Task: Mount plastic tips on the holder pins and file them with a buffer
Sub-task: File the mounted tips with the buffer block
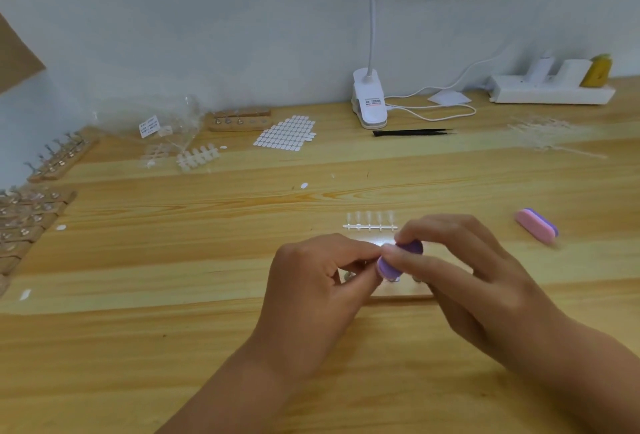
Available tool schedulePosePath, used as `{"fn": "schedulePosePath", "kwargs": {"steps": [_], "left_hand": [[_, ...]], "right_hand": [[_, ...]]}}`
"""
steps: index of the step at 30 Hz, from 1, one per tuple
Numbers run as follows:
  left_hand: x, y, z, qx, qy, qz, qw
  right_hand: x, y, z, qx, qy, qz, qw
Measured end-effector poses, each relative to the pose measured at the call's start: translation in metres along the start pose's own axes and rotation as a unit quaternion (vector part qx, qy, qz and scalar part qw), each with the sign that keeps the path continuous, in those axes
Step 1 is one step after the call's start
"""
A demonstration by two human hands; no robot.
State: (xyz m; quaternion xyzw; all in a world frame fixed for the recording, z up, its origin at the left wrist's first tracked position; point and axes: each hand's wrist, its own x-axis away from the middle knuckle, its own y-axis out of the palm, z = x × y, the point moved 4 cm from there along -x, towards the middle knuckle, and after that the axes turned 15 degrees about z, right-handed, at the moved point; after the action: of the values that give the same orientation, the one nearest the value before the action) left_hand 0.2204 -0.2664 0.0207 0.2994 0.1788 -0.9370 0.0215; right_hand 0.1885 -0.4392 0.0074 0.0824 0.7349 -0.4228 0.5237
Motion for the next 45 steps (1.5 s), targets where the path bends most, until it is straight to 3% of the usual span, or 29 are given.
{"fn": "schedulePosePath", "kwargs": {"steps": [4, 9, 13, 18, 23, 27, 32, 36, 41, 45], "left_hand": [[0.000, 0.000, -0.002, 0.010, -0.030, 0.008, 0.999], [-0.002, -0.002, 0.003, 0.005, 0.022, 0.005, 1.000], [-0.001, 0.000, -0.002, 0.009, -0.023, 0.017, 1.000], [-0.003, -0.002, 0.003, 0.022, 0.008, 0.014, 1.000], [-0.001, 0.000, 0.000, 0.035, -0.033, 0.026, 0.998], [-0.002, -0.001, 0.003, 0.042, 0.006, 0.009, 0.999], [-0.001, 0.000, 0.001, 0.040, -0.019, 0.025, 0.999], [-0.002, -0.002, 0.005, 0.038, 0.011, 0.021, 0.999], [-0.002, -0.004, 0.003, 0.031, -0.037, 0.028, 0.998], [-0.003, -0.006, 0.004, 0.047, -0.050, 0.025, 0.997]], "right_hand": [[-0.004, -0.007, 0.015, 0.023, 0.061, 0.018, 0.998], [-0.002, 0.000, -0.006, -0.001, 0.009, 0.013, 1.000], [-0.005, -0.004, 0.008, 0.024, 0.064, 0.021, 0.997], [-0.002, 0.003, -0.006, -0.005, 0.024, 0.029, 0.999], [-0.004, -0.003, 0.007, -0.007, 0.091, 0.058, 0.994], [-0.002, 0.001, -0.008, -0.029, 0.037, 0.037, 0.998], [-0.007, -0.008, 0.009, -0.015, 0.084, 0.062, 0.994], [-0.003, -0.002, -0.002, -0.046, 0.062, 0.049, 0.996], [-0.007, -0.010, 0.010, -0.010, 0.086, 0.089, 0.992], [-0.003, -0.004, -0.009, -0.049, 0.027, 0.087, 0.995]]}}
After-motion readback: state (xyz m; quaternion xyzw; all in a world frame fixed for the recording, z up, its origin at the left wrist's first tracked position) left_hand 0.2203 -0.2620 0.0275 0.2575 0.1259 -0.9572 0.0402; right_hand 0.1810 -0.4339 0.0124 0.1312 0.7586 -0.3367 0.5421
